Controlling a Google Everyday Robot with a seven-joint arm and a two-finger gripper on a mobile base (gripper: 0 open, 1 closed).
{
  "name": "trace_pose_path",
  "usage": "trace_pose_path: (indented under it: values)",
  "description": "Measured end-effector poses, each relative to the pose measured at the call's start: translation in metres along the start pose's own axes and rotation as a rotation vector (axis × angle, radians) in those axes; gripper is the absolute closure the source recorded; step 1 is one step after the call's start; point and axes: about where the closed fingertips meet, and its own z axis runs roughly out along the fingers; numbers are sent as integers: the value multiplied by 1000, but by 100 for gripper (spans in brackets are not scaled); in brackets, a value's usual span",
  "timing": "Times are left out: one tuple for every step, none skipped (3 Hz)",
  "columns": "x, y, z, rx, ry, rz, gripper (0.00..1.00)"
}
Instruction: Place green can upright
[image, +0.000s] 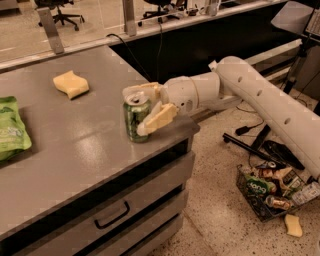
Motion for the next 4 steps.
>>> trace_pose_path:
  values:
    - [3, 4, -12, 53, 30, 29, 0]
    - [8, 19, -40, 168, 87, 67, 0]
    - [8, 47, -74, 297, 99, 73, 0]
    - [10, 50, -81, 310, 100, 79, 0]
